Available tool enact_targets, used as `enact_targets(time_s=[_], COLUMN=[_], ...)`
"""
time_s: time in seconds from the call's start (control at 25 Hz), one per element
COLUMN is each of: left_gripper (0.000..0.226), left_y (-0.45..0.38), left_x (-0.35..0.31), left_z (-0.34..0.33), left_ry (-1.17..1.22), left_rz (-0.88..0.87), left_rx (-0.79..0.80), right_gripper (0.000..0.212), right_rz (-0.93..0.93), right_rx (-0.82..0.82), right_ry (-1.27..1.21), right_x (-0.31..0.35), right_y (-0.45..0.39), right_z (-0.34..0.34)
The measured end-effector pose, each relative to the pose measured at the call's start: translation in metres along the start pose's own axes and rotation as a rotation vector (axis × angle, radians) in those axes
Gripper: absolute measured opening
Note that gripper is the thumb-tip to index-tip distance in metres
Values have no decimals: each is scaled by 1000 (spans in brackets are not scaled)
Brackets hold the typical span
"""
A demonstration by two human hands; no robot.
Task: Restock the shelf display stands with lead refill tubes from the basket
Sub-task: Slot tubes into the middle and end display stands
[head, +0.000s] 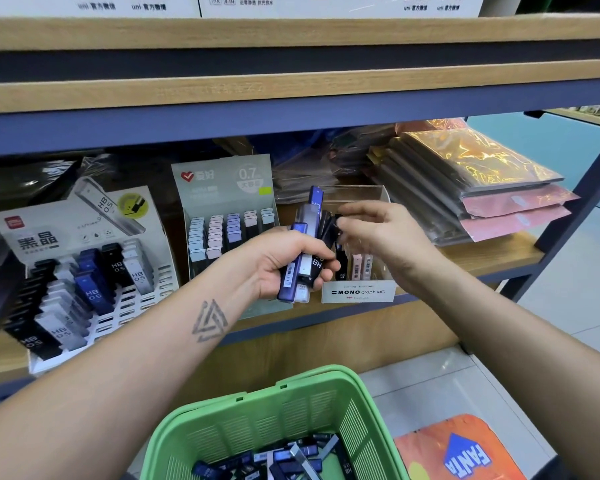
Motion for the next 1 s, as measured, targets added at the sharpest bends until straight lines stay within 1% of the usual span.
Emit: enact_targets(time_s=[0.08,0.16,0.28,0.4,0.44,0.52,0.56,0.64,0.76,0.92,1.0], left_gripper=[9,16,28,28,27,27,26,21,10,11,11], left_y=[1,2,3,4,4,3,2,1,0,-3,-6], left_x=[1,1,-1,-3,-2,-2,-3,-3,-5,-8,-5], left_z=[0,1,4,4,3,3,5,9,12,12,13], left_ry=[-5,-11,-57,-106,-114,-122,-124,-113,-36,42,52], left_rz=[-4,-17,-37,-42,-42,-43,-46,-49,-38,-86,-91], left_rx=[15,15,7,21,31,32,23,2,-8,-51,-86], right_gripper=[27,22,16,3,4,8,7,2,16,24,29], right_rz=[16,8,-84,-99,-110,-156,-168,-152,-147,-197,-257], right_rx=[66,74,103,130,115,47,15,-16,-7,78,101], right_ry=[-6,-29,-155,-113,-146,-323,-413,-494,-493,-339,-355], right_x=[2,1,-2,-2,-2,-2,-2,0,0,-6,-14], right_y=[1,-1,-4,-4,-4,-7,-8,-10,-9,-4,-2], right_z=[-7,-8,-5,-8,-9,-4,1,9,12,3,-2])
Point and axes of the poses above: each hand's wrist, its own y-axis away from the middle knuckle, its own z-axis out of the back of the hand, x = y × z, the point moved 4 cm from there along -y, towards the middle knuckle, and after that the axes turned 4 degrees about y, right-handed, at the moved point
